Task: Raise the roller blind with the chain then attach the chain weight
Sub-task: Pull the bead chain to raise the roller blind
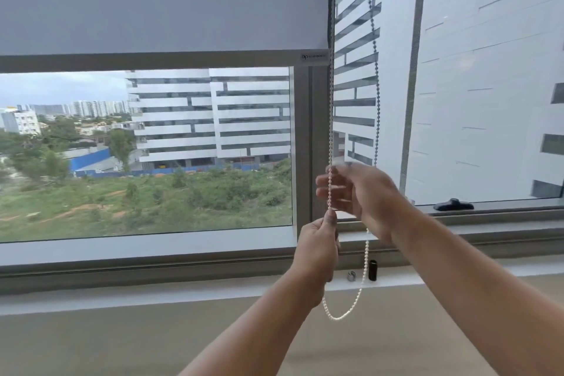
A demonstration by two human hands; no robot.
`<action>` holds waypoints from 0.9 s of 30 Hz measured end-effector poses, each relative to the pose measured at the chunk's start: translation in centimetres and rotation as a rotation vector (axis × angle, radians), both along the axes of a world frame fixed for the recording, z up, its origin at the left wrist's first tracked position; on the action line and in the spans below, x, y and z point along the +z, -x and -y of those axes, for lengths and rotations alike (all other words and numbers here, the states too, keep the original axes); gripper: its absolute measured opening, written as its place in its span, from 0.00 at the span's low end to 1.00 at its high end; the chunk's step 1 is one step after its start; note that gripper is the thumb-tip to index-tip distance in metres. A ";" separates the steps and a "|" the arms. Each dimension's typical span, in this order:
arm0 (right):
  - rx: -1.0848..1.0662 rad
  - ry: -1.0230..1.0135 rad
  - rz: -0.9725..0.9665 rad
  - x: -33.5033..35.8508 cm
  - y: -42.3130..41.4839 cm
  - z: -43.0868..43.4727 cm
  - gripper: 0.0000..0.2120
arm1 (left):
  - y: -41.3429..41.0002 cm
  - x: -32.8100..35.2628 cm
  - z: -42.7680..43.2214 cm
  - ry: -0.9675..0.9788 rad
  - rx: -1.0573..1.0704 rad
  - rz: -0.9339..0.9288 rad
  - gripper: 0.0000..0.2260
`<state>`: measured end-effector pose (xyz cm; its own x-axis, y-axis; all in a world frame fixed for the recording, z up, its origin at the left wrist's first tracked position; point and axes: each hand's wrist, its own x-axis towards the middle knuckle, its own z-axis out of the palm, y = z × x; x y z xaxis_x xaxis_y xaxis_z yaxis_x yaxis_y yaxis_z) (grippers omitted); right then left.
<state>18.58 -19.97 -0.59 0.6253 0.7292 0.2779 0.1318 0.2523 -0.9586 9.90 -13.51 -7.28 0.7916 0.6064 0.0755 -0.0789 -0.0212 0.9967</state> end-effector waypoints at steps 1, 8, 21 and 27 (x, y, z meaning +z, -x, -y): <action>0.051 -0.101 -0.099 1.6 0.2 -0.2 0.13 | -0.1 0.0 0.4 0.003 -0.026 0.005 0.21; 0.087 -0.306 -0.136 3.4 2.0 -1.0 0.18 | 1.7 4.1 0.6 -0.329 0.042 0.115 0.20; 0.073 -0.328 0.028 2.6 3.6 -0.7 0.24 | -1.5 17.9 0.6 -0.052 0.004 0.503 0.24; 0.037 -0.236 0.004 -2.2 3.1 -0.7 0.22 | -2.6 12.6 -1.3 -0.085 0.054 0.386 0.25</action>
